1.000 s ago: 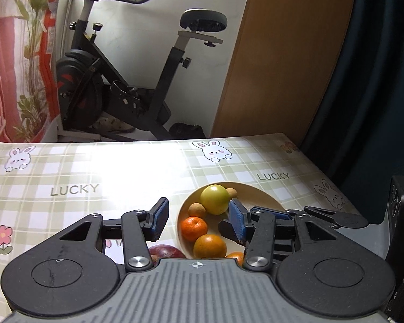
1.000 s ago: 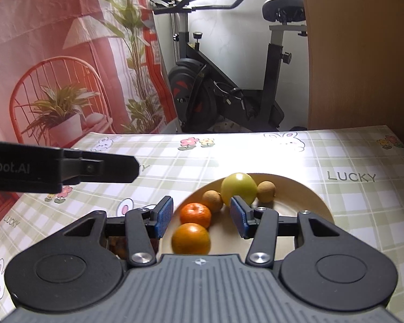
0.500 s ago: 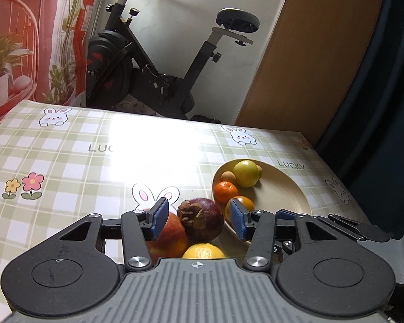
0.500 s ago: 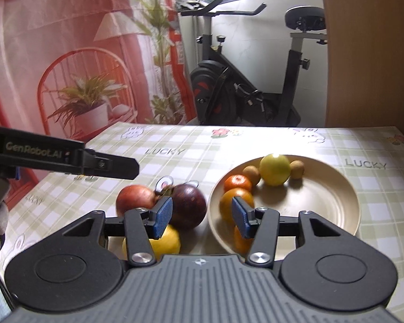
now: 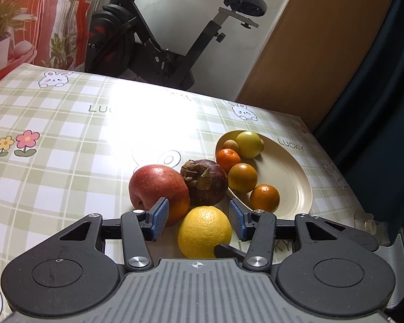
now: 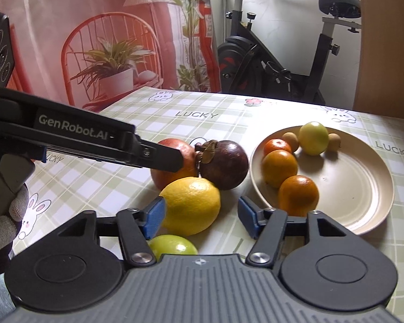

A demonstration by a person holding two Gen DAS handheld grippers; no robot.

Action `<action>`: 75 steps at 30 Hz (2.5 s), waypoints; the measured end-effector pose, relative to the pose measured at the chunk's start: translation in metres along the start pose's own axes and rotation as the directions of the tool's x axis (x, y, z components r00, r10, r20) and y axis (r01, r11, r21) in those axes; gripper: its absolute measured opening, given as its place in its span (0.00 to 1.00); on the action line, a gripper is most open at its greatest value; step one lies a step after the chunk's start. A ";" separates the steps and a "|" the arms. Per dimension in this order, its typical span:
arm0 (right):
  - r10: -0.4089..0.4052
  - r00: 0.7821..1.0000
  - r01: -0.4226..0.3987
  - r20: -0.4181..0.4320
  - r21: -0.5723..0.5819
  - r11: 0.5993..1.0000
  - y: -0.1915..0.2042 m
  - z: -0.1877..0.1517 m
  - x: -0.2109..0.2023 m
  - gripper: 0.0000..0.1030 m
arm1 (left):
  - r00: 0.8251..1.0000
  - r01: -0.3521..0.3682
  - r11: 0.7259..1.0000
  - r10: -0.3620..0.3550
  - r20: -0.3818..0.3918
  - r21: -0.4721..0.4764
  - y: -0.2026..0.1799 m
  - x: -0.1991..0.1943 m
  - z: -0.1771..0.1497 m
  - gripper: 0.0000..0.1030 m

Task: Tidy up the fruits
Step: 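Move the left tool back to the yellow lemon beside the mangosteen, then close the left tool around the yellow lemon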

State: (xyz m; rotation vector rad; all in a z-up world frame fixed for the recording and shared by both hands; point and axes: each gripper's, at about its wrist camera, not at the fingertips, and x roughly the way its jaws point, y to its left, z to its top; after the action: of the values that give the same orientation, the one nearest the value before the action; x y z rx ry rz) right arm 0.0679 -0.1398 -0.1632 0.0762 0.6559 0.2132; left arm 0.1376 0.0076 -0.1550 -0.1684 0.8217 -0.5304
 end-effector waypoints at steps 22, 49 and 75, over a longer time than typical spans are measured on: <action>0.041 0.998 -0.037 0.052 -0.070 0.997 0.004 -0.018 0.036 0.65 | 0.997 0.000 1.000 0.000 -0.075 0.010 -0.005 0.031 -0.016 0.54; 0.104 0.994 -0.104 0.033 0.011 0.994 -0.010 -0.018 0.039 0.63 | 0.997 -0.020 0.997 0.026 -0.075 0.081 -0.013 0.039 -0.022 0.56; 0.113 0.993 -0.114 0.038 0.028 0.993 -0.013 -0.017 0.037 0.63 | 0.997 -0.029 0.995 0.036 -0.072 0.097 -0.015 0.037 -0.023 0.56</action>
State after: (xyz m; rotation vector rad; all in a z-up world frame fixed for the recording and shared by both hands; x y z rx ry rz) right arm 0.0878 -0.1443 -0.2005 0.1462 0.6192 0.3108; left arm 0.1356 -0.0229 -0.1890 -0.0473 0.8674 -0.5465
